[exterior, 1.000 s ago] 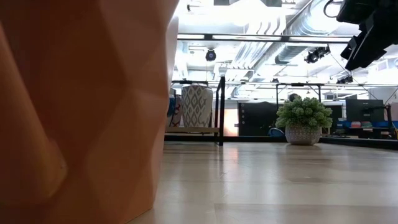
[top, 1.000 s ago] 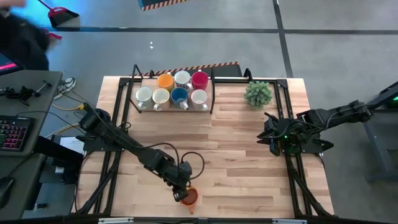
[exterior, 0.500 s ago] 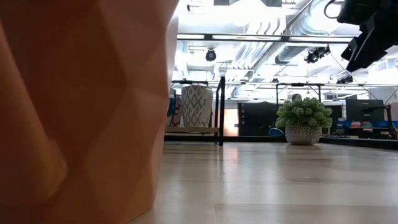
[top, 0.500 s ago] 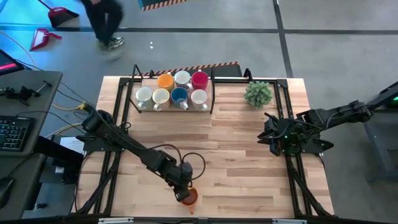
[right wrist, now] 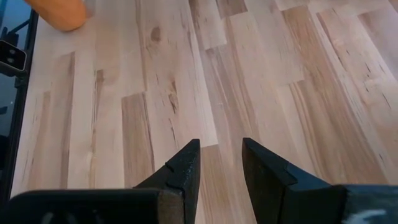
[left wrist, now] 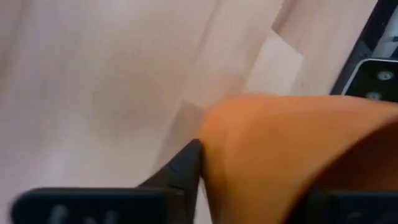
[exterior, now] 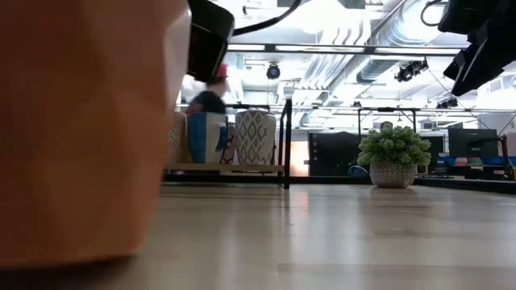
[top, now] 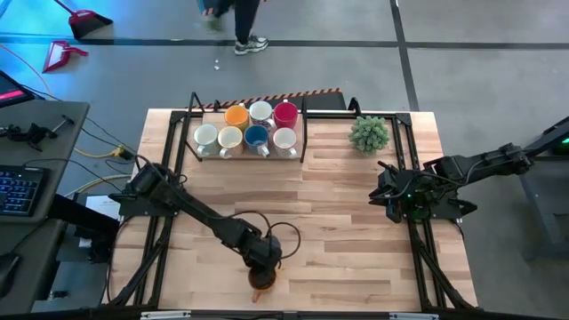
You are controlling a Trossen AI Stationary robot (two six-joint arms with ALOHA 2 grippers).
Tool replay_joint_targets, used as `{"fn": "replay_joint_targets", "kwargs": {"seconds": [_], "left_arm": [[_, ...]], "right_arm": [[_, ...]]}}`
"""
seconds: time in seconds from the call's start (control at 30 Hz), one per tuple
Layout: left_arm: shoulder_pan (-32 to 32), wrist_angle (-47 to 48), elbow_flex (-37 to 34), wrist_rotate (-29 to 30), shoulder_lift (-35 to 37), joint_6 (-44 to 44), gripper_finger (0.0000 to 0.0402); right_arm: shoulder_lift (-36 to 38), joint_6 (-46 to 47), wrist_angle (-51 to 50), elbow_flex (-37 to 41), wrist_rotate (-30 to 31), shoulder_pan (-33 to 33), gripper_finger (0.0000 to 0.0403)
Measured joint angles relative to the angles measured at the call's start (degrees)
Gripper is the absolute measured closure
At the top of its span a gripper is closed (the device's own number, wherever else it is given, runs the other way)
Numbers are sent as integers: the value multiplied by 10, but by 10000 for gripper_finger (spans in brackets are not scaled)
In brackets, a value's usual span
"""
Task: Place coffee mugs
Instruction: Put the orange mug on the shelf
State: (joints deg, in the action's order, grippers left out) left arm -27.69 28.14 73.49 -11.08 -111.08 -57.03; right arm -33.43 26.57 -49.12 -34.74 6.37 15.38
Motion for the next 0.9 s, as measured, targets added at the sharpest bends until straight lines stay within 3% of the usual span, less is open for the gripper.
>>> {"fn": "replay_joint_targets", "kwargs": {"seconds": [0.13, 0.5, 0.8, 0.9], "left_arm": [[13, -6, -1, 39, 4, 51, 389], [120, 6, 0, 83, 28, 201, 395], [205, 254, 0, 82, 89, 289, 395], [212, 292, 0, 99, 90, 302, 395]], "right_arm": [[0, 0, 0, 0, 0, 0, 304], [0, 1, -38, 0, 10, 0, 304], [0, 4, -55, 0, 10, 0, 304], [0, 1, -55, 0, 12, 0, 304]]}}
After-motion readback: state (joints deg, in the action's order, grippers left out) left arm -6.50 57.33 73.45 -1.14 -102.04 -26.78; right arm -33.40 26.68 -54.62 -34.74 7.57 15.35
